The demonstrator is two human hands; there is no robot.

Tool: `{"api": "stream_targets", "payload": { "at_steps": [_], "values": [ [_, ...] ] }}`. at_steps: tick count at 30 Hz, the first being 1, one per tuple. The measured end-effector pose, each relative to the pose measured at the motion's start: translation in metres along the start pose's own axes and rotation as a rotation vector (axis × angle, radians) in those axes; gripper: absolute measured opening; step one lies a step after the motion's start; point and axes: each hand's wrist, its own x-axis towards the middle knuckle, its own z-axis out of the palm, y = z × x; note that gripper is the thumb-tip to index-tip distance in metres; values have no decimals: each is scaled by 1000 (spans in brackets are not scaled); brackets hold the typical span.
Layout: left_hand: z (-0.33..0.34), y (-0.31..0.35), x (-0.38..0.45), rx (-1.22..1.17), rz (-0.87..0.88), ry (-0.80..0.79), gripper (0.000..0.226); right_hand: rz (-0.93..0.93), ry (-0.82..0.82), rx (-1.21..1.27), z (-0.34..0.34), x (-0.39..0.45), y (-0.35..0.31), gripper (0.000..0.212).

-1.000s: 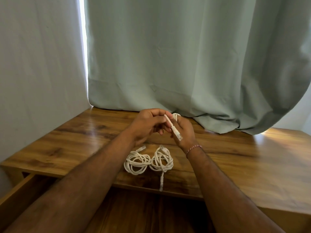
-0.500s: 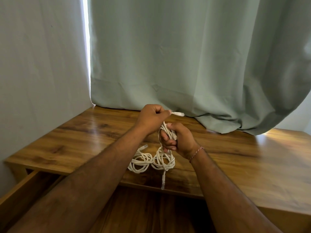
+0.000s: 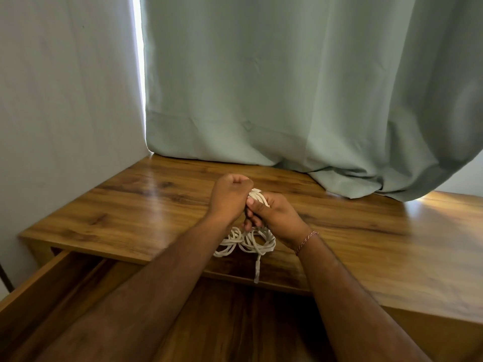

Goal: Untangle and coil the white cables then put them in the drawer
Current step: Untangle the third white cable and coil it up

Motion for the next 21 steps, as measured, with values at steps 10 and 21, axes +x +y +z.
{"api": "stream_targets", "payload": {
  "at_steps": [10, 21],
  "values": [
    [-9, -4, -21, -62, 252, -256, 49, -209, 463, -269, 5, -23, -4, 11],
    [-17, -20, -36, 393, 626, 32, 39, -305, 425, -555, 24, -34, 8, 26]
  ]
}}
